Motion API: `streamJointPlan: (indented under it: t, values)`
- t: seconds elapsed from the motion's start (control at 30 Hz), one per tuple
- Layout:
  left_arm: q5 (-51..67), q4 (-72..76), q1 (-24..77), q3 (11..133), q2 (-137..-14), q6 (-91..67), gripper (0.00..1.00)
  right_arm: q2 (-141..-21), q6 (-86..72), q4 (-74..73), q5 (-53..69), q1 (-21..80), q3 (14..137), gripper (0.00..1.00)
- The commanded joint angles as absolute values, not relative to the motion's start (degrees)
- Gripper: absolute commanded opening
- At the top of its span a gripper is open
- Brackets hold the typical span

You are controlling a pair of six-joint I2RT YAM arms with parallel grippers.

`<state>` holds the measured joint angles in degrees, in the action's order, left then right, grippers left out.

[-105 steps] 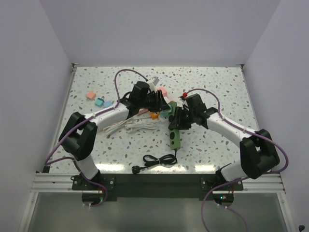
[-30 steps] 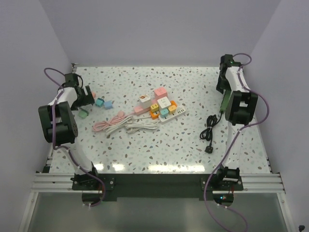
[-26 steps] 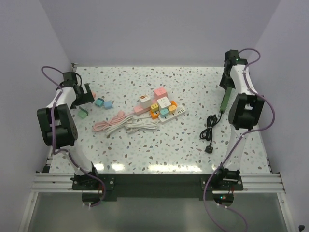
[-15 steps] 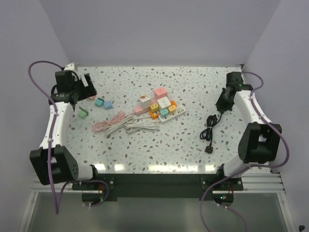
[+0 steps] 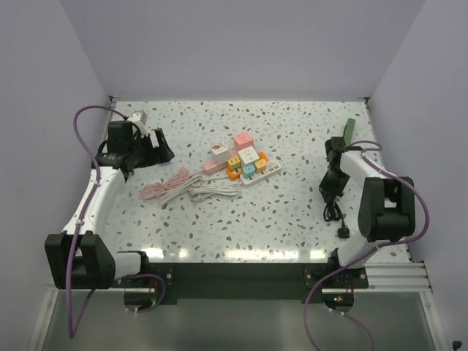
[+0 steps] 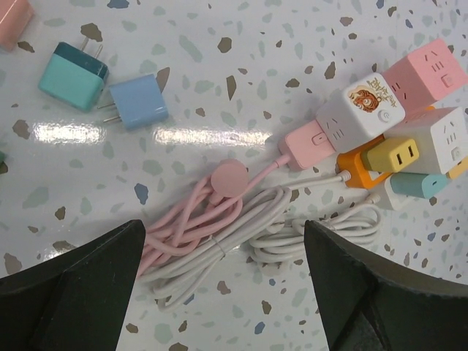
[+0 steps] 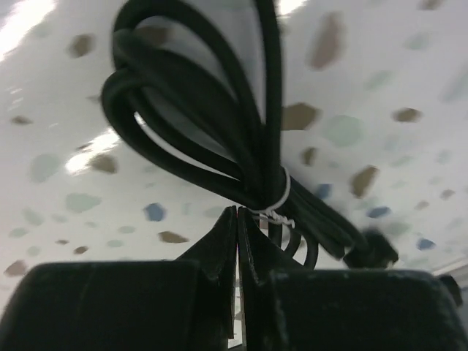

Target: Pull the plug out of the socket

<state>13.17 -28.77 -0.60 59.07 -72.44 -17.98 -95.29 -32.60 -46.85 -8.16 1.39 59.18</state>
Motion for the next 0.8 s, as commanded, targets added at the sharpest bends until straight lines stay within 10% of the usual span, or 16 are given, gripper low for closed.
streamJointPlan:
  t: [0.0, 0.27, 0.5, 0.57, 0.77]
  values:
    - [14.77, -27.33, -0.53, 58.71, -70.40, -18.72, 0.95, -90.45, -40.41, -56.07, -29.07, -3.33, 60.38, 0.03]
    - [17.05, -26.81, 1.14, 57.22, -70.14, -18.98, 0.95, -97.91, -41.48, -57.57, -28.32, -11.43, 67.14, 0.06]
    - [23.30, -25.84, 5.88, 60.72, -71.10, -16.62, 0.99, -80.00, -31.21, -42.26, 5.36, -3.72, 63.62, 0.00]
    - [23.03, -25.58, 10.25, 63.44, -73.37, -16.00, 1.00, -78.76, -30.85, -41.85, 8.06, 2.16, 65.39, 0.25]
    - [20.31, -24.09, 17.13, 67.76, -79.97, -16.43, 1.00, -85.85, -31.11, -36.57, 17.05, 10.18, 68.63, 0.50]
